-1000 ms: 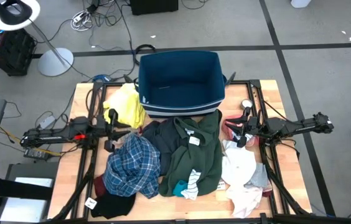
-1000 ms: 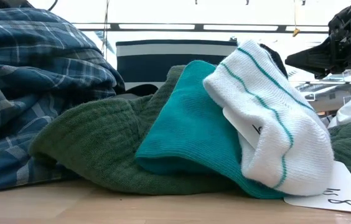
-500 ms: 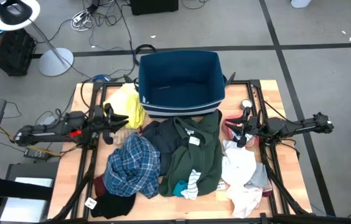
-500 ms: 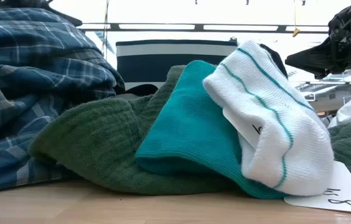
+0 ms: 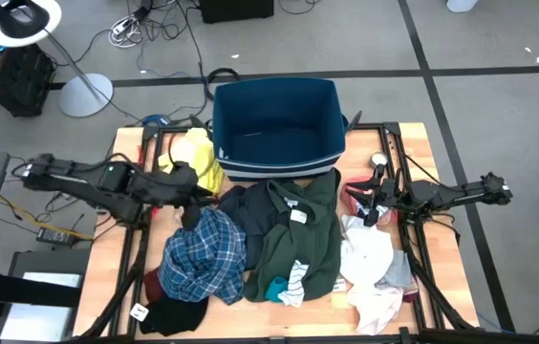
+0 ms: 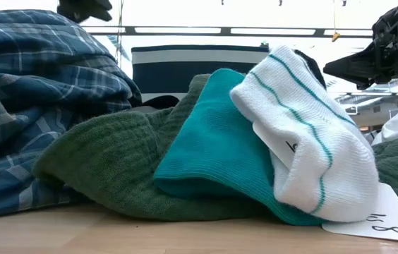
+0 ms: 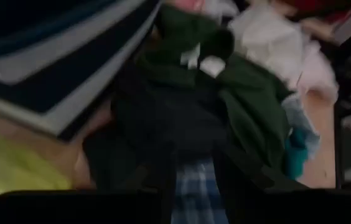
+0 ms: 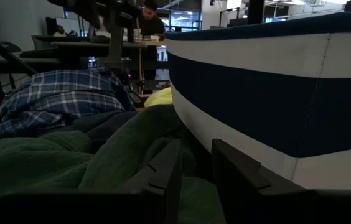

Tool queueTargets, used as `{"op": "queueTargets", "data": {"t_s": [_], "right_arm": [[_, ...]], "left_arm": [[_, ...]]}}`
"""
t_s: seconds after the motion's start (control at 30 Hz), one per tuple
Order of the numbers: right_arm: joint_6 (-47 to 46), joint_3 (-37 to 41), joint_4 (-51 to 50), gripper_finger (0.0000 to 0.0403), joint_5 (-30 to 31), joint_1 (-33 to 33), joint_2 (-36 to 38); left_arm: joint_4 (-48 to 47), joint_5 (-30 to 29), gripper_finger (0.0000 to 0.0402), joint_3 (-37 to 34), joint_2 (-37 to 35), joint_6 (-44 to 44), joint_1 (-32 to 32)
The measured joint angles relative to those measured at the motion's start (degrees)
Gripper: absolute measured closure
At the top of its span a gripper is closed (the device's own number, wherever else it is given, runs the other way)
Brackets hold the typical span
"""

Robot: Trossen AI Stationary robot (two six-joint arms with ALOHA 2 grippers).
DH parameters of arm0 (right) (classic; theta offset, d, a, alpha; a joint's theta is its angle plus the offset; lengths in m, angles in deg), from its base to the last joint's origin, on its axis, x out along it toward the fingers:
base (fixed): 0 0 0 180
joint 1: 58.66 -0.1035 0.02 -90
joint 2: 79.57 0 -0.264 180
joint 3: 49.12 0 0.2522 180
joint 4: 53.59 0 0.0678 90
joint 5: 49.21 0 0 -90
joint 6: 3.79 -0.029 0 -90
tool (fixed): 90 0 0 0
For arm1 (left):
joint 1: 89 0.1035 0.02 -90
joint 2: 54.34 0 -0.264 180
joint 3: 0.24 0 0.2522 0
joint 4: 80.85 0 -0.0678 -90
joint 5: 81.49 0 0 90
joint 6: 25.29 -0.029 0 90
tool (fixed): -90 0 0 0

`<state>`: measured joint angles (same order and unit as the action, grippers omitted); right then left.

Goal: Sort clothes
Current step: Put the blue longsleeve checkered shirt into the blue laundry bin

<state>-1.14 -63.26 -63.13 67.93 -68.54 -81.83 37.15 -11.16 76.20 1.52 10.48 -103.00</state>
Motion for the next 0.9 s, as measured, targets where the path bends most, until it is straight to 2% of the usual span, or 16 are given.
{"op": "queueTargets", "data": {"t_s": [0.1, 0.23, 0.43, 0.8, 0.9], "right_arm": [[0.0, 0.0, 0.0, 0.0312, 0.0, 0.0, 0.0], [0.0, 0.0, 0.0, 0.0312, 0.0, 0.0, 0.0], [0.0, 0.0, 0.0, 0.0312, 0.0, 0.0, 0.0], [0.0, 0.0, 0.0, 0.0312, 0.0, 0.0, 0.0], [0.0, 0.0, 0.0, 0.0312, 0.0, 0.0, 0.0]], "left_arm": [[-7.3, -2.6, 0.0291, 7.2, 4.7, 6.4, -4.4], [-13.7, -4.8, 0.0291, 13.1, 8.8, 15.3, -9.7], [-21.6, -5.4, 0.0291, 15.4, 11.7, 29.4, -12.9], [-19.0, -7.2, 0.0291, 14.8, 15.6, 28.8, -13.0], [-18.9, -6.1, 0.0291, 14.7, 16.7, 29.0, -13.0]]}}
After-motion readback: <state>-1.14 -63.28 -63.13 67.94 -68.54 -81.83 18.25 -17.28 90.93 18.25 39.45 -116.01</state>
